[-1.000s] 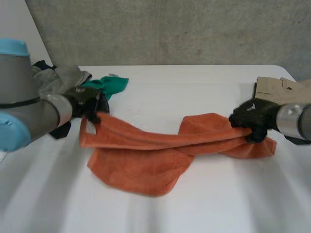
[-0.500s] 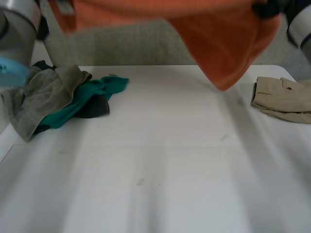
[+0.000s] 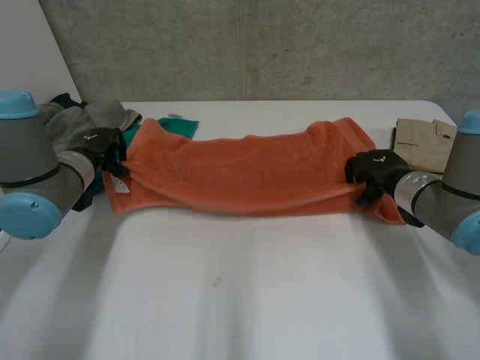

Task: Fold the laundry.

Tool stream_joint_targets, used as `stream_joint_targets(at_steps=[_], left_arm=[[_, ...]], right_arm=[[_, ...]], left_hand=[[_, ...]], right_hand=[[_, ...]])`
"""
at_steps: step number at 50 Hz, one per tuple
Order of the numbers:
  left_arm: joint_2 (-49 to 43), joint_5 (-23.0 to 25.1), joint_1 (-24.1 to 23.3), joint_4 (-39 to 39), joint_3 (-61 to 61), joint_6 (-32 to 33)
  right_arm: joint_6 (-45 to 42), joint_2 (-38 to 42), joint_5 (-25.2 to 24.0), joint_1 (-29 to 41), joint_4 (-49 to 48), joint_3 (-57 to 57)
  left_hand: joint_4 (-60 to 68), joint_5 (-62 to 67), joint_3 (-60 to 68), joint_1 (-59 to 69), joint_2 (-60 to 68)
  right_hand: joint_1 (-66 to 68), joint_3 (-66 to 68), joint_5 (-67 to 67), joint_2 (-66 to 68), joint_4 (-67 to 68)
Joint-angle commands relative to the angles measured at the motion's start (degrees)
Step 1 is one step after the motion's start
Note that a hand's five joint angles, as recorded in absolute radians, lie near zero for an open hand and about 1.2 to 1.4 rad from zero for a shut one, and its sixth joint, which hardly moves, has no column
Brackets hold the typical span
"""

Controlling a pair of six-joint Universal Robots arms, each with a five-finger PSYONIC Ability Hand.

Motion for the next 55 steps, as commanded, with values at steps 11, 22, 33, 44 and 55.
stream_joint_targets(at_steps=[11,22,33,44,55], left_arm=[[3.9,0.2,1.5,1.4,-3.0,0.2],[4.2,0.5,1.5,1.4,-4.1,0.3],[6.0,0.4,2.2,0.5,-5.4,0.6],[10.8,0.7,2.8,-3.6,-7.8,0.7],[13.3,3.9,4.1,-6.5,-9.1,3.2]], right_arm=[[10.1,-1.4,5.2,-1.5,2.6,0.8],[4.5,0.8,5.9,-2.4,6.0,0.4],[13.8,2.9,9.4,-2.4,4.3,-1.5],[17.0,-2.5,5.2,-4.4,7.8,0.8],[4.9,-5.6,0.0,-8.9,13.2,4.8]], left_hand=[[11.5,14.2,12.0,13.2,11.4],[11.5,14.2,12.0,13.2,11.4],[11.5,14.2,12.0,13.2,11.4],[11.5,14.2,12.0,13.2,11.4],[11.5,14.2,12.0,13.2,11.4]], right_hand=[[-11.1,-11.5,-11.0,-11.1,-11.6],[-10.8,-11.1,-10.7,-10.8,-11.2],[22.6,22.3,22.8,22.6,22.2],[31.3,30.9,31.4,31.3,30.8],[-19.4,-19.7,-19.2,-19.3,-19.8]])
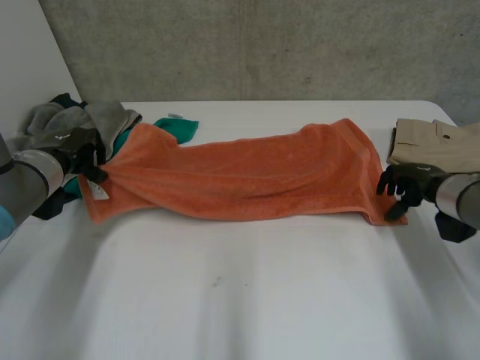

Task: Fold the laundry.

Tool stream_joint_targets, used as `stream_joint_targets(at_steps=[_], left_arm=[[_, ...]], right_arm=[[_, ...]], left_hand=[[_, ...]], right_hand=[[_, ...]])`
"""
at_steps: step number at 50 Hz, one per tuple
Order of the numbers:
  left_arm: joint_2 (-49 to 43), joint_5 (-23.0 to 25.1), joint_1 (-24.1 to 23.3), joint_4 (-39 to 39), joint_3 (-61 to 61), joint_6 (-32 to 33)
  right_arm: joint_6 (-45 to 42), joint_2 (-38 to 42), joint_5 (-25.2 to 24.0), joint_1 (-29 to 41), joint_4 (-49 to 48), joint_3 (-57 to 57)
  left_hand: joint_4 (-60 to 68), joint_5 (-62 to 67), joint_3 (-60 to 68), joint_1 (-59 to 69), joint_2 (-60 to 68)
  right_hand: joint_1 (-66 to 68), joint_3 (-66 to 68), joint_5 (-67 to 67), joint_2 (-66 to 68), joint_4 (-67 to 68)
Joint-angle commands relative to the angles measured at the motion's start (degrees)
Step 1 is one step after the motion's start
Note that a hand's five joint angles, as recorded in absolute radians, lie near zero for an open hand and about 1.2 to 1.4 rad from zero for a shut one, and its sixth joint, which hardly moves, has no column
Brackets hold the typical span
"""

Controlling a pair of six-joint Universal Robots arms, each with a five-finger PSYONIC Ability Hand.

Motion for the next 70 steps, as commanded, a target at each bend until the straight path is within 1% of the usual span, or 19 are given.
stream_joint_targets(at_steps=[1,8,20,22,24,25,30,34,35,38,39,42,43,46,50,57,61,66,70], left_arm=[[0.7,2.1,0.6,-0.8,0.1,1.4],[1.0,1.7,-0.3,-1.2,2.4,0.9],[0.4,0.9,-1.1,-2.2,5.2,0.3],[0.2,0.6,-1.1,-2.7,5.7,-0.4],[0.0,0.3,-1.1,-2.9,6.0,-1.0],[-0.1,-0.1,-1.0,-3.2,6.2,-1.6],[-0.5,-1.4,-1.0,-5.0,6.3,-2.1],[-0.8,-1.6,-0.9,-8.4,6.0,-1.2],[-1.3,-1.6,-0.8,-10.3,5.9,0.2],[-2.1,-1.8,-0.7,-14.3,5.5,3.6],[-2.8,-1.9,-0.5,-17.1,5.2,6.9],[-4.3,-2.2,0.0,-20.8,4.6,12.3],[-5.2,-2.4,0.5,-22.8,4.2,15.5],[-6.6,-2.5,1.1,-25.2,3.9,19.0],[-8.6,-2.7,0.7,-25.4,5.0,20.5],[-12.2,-3.8,-4.0,-24.0,15.2,19.1],[-15.3,-5.4,-6.3,-22.0,29.4,14.8],[-16.5,-7.4,-8.2,-18.0,51.3,2.9],[-15.1,-8.0,-8.5,-9.9,59.9,-3.8]], right_arm=[[-1.8,-0.2,-1.4,-1.4,0.9,2.2],[10.2,1.6,1.2,1.0,-5.8,2.9],[11.7,7.4,3.2,6.4,-9.9,0.0],[11.7,8.8,4.7,7.4,-10.3,-1.0],[11.4,9.7,6.5,7.9,-11.0,-1.8],[11.1,10.2,8.4,7.9,-12.4,-2.3],[9.3,7.2,12.6,8.0,-15.0,0.4],[-1.0,-3.1,6.9,6.0,-13.4,4.9],[-8.1,-6.5,2.4,4.6,-8.8,6.7],[-20.9,-8.9,-3.1,2.9,0.6,8.7],[-30.1,-10.1,-4.1,1.6,8.4,9.8],[-44.1,-11.0,-2.8,-0.7,20.8,10.9],[-52.3,-11.7,-1.4,-2.1,27.6,11.4],[-57.1,-11.8,0.7,-3.2,31.9,11.7],[-54.5,-11.6,3.3,-2.2,28.8,10.5],[-47.8,-6.6,2.6,2.4,17.6,4.2],[-42.3,-2.9,5.4,4.7,8.6,-7.6],[-28.7,-3.0,10.1,5.2,-7.8,-23.6],[-17.0,-6.4,10.7,4.0,-22.8,-25.4]], left_hand=[[11.5,14.2,12.0,13.2,11.4],[11.5,14.2,12.0,13.2,11.4],[11.5,14.2,12.0,13.2,11.4],[11.5,14.2,12.0,13.2,11.4],[11.5,14.2,12.0,13.2,11.4],[11.5,14.2,12.0,13.2,11.4],[11.5,14.2,12.0,13.2,11.4],[11.5,14.2,12.0,13.2,11.4],[11.5,14.2,12.0,13.2,11.4],[11.5,14.2,12.0,13.2,11.4],[11.5,14.2,12.0,13.2,11.4],[11.5,14.2,12.0,13.2,11.4],[11.5,14.2,12.0,13.2,11.4],[11.5,14.2,12.0,13.2,11.4],[11.5,14.2,12.0,13.2,11.4],[11.5,14.2,12.0,13.2,11.4],[11.5,14.2,12.0,13.2,11.4],[11.5,14.2,12.0,13.2,11.4],[11.5,14.2,12.0,13.2,11.4]], right_hand=[[-12.3,-13.2,-13.8,-12.3,-13.7],[-11.5,-12.4,-12.9,-11.5,-12.9],[-9.3,-10.2,-10.8,-9.3,-10.7],[-2.8,-3.7,-4.2,-2.8,-4.2],[10.3,9.4,8.8,10.3,8.9],[35.0,34.1,33.6,35.0,33.6],[38.7,37.8,37.2,38.7,37.3],[38.7,37.8,37.2,38.7,37.3],[38.7,37.8,37.2,38.7,37.3],[38.7,37.8,37.2,38.7,37.3],[38.7,37.8,37.2,38.7,37.3],[38.7,37.8,37.2,38.7,37.3],[38.7,37.8,37.2,38.7,37.3],[38.7,37.8,37.2,38.7,37.3],[38.7,37.8,37.2,38.7,37.3],[38.7,37.8,37.2,38.7,37.3],[38.7,37.8,37.2,38.7,37.3],[38.7,37.8,37.2,38.7,37.3],[38.7,37.8,37.2,38.7,37.3]])
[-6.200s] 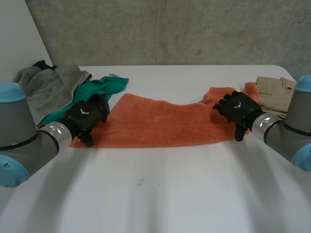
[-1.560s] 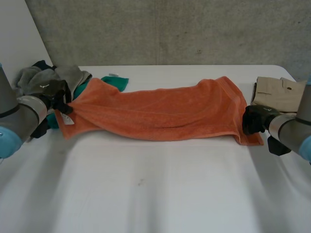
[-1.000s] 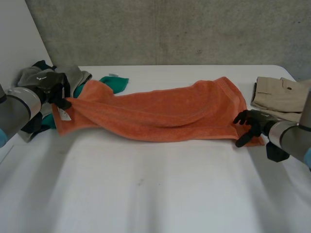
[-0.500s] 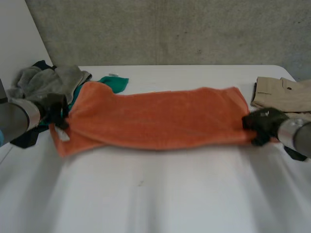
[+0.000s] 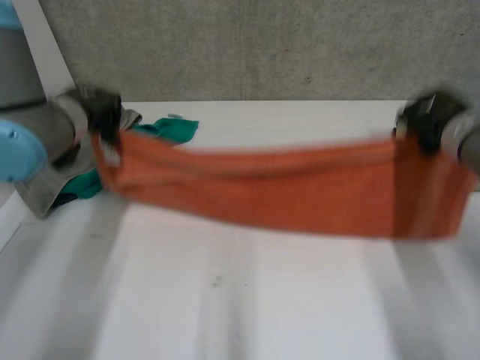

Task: Fold the laundry.

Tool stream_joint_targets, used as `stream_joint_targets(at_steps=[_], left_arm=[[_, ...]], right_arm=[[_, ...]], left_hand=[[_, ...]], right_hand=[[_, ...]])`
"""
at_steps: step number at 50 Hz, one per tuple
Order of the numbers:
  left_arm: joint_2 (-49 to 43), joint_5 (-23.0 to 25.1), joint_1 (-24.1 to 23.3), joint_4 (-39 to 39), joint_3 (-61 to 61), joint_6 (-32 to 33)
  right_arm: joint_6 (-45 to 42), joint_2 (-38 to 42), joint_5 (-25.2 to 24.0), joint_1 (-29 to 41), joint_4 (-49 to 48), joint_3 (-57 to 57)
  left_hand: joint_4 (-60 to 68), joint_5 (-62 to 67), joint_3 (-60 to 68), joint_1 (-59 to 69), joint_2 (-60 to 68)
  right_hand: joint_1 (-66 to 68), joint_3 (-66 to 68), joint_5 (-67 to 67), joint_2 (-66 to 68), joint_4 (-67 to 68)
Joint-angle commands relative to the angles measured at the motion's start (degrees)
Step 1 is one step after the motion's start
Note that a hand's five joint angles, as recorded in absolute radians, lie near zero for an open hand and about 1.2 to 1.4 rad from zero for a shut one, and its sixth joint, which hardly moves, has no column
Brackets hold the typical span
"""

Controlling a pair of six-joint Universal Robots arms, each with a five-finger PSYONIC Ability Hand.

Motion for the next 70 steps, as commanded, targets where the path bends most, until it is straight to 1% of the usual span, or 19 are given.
stream_joint_targets(at_steps=[1,3,6,18,24,33,34,38,39,41,49,53,54,58,62,65,67,69,70], left_arm=[[1.8,-1.4,-0.9,12.2,19.7,-14.1],[3.0,-1.6,-0.9,17.2,19.1,-16.1],[3.8,-1.5,-0.8,20.0,17.6,-16.5],[2.1,-1.6,0.7,14.7,0.0,-14.1],[-1.9,-1.7,1.4,13.1,-11.6,-11.4],[-8.6,-2.3,2.7,10.9,-17.4,-5.7],[-8.5,-2.3,2.8,10.4,-17.7,-5.7],[-5.6,-1.8,2.8,9.2,-19.6,-5.9],[-3.7,-1.2,2.9,9.5,-20.8,-5.6],[-1.8,-0.6,3.0,10.5,-22.3,-5.4],[9.3,3.7,3.9,18.6,-35.3,-0.3],[14.1,7.1,4.0,22.4,-43.7,5.4],[15.4,8.4,4.0,23.5,-46.6,8.0],[16.8,10.5,4.6,24.8,-52.2,14.0],[16.1,10.7,5.1,23.2,-54.6,17.9],[15.2,11.0,5.5,21.8,-54.5,19.2],[14.3,11.4,6.0,21.2,-53.8,19.2],[13.7,11.9,6.0,21.3,-53.0,18.8],[12.8,12.6,6.0,21.4,-52.0,18.3]], right_arm=[[20.0,-4.7,2.7,-1.3,-25.2,-8.6],[24.6,-7.1,2.8,-1.8,-31.7,-7.5],[26.2,-7.9,2.4,-1.9,-32.6,-6.0],[25.6,-5.5,-2.8,-1.7,-24.2,4.5],[22.6,0.2,-6.3,-1.8,-20.8,13.7],[15.5,7.7,-6.3,-2.3,-19.1,19.8],[15.1,7.7,-6.3,-2.4,-19.1,20.1],[15.0,6.4,-5.6,-2.9,-19.3,21.6],[15.5,5.5,-5.6,-3.0,-19.4,22.4],[16.0,4.2,-5.6,-3.0,-19.5,23.2],[18.6,1.2,-5.9,-2.6,-20.6,27.3],[18.6,1.1,-5.9,-2.3,-20.9,28.2],[18.4,1.1,-5.9,-2.2,-20.9,28.3],[18.0,1.1,-5.9,-2.2,-20.8,28.3],[17.8,1.0,-6.0,-2.2,-20.8,28.3],[17.8,1.1,-6.1,-2.1,-20.7,28.3],[17.8,1.1,-6.0,-1.9,-20.5,28.3],[17.8,1.2,-6.0,-1.7,-20.4,28.3],[17.7,1.2,-6.0,-1.5,-20.4,28.5]], left_hand=[[11.3,14.2,11.9,13.2,11.3],[11.3,14.2,11.9,13.2,11.3],[11.3,14.2,11.9,13.2,11.3],[11.3,14.2,11.9,13.2,11.3],[11.3,14.2,11.9,13.2,11.3],[11.3,14.2,11.9,13.2,11.3],[8.4,11.2,8.9,10.2,8.4],[-36.6,-33.8,-36.1,-34.8,-36.6],[-52.6,-49.7,-52.0,-50.7,-52.6],[-56.2,-53.4,-55.7,-54.4,-56.2],[-56.3,-53.4,-55.7,-54.4,-56.3],[-45.0,-42.2,-44.5,-43.2,-45.0],[-37.3,-34.5,-36.8,-35.5,-37.3],[-19.0,-16.1,-18.4,-17.1,-19.0],[-11.0,-8.2,-10.5,-9.2,-11.0],[-12.2,-9.3,-11.6,-10.3,-12.2],[-17.2,-14.4,-16.6,-15.4,-17.2],[-23.6,-20.7,-23.0,-21.7,-23.6],[-33.4,-30.6,-32.9,-31.6,-33.4]], right_hand=[[15.0,12.0,11.2,13.0,11.5],[15.0,12.0,11.2,13.0,11.5],[15.0,12.0,11.2,13.0,11.5],[15.0,12.0,11.2,13.0,11.5],[15.0,12.0,11.2,13.0,11.5],[15.0,12.0,11.2,13.0,11.5],[15.0,12.0,11.2,13.0,11.5],[15.0,12.0,11.2,13.0,11.5],[15.0,12.0,11.2,13.0,11.5],[15.0,12.0,11.2,13.0,11.5],[15.0,12.0,11.2,13.0,11.5],[15.0,12.0,11.2,13.0,11.5],[15.0,12.0,11.2,13.0,11.5],[15.0,12.0,11.2,13.0,11.5],[15.0,12.0,11.2,13.0,11.5],[15.0,12.0,11.2,13.0,11.5],[15.0,12.0,11.2,13.0,11.5],[15.0,12.0,11.2,13.0,11.5],[15.0,12.0,11.2,13.0,11.5]])
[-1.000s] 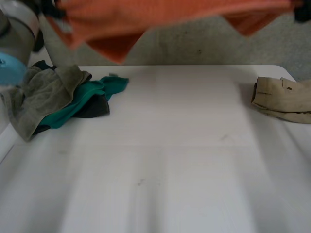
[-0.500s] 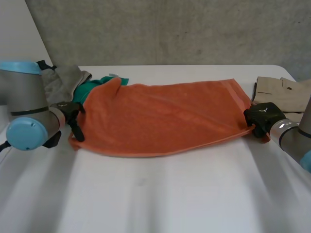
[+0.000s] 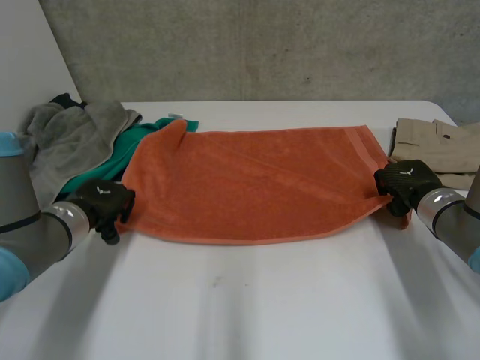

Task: Fold the laundry.

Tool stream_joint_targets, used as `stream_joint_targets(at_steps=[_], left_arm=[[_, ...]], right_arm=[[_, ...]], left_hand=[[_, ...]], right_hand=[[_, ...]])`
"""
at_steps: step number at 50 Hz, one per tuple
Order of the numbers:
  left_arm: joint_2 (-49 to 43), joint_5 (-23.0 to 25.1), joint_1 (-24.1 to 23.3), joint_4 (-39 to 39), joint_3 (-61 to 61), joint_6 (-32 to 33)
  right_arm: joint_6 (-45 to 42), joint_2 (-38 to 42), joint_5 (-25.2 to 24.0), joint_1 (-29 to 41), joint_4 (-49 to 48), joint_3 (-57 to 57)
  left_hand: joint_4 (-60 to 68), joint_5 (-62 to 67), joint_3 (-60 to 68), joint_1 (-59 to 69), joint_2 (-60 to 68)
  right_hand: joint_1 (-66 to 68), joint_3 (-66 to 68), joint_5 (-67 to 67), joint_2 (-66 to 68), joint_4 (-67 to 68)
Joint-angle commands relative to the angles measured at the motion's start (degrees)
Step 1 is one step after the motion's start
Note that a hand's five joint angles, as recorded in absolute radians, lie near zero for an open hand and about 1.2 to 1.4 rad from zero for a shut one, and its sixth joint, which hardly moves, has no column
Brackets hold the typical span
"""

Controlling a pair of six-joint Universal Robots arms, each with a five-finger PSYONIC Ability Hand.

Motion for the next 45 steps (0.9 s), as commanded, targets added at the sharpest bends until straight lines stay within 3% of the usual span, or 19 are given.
stream_joint_targets(at_steps=[1,17,25,41,45], left_arm=[[-3.3,1.6,0.5,-1.5,3.1,-0.5],[-12.9,-1.3,-3.1,-1.5,14.3,-2.4],[-17.0,-3.3,-4.8,-0.7,19.5,-0.1],[-20.0,-2.9,-4.3,3.7,23.7,6.3],[-20.0,-1.9,-4.4,3.7,23.8,5.8]], right_arm=[[-0.1,0.2,0.0,0.7,0.3,0.2],[-0.4,0.0,-0.1,0.7,0.3,1.0],[-0.3,0.2,-0.1,0.6,0.3,1.0],[-0.4,0.4,-0.4,0.5,0.3,1.0],[-0.4,0.4,-0.3,0.6,0.3,1.0]], left_hand=[[-15.0,-15.1,-15.1,-14.6,-15.1],[-17.3,-17.3,-17.3,-16.8,-17.3],[-15.4,-15.5,-15.5,-15.0,-15.5],[-6.5,-6.5,-6.6,-6.1,-6.5],[5.3,5.2,5.2,5.7,5.2]], right_hand=[[15.0,11.8,11.2,13.0,11.3],[15.0,11.8,11.2,13.0,11.3],[15.0,11.8,11.2,13.0,11.3],[15.0,11.8,11.2,13.0,11.3],[15.0,11.8,11.2,13.0,11.3]])
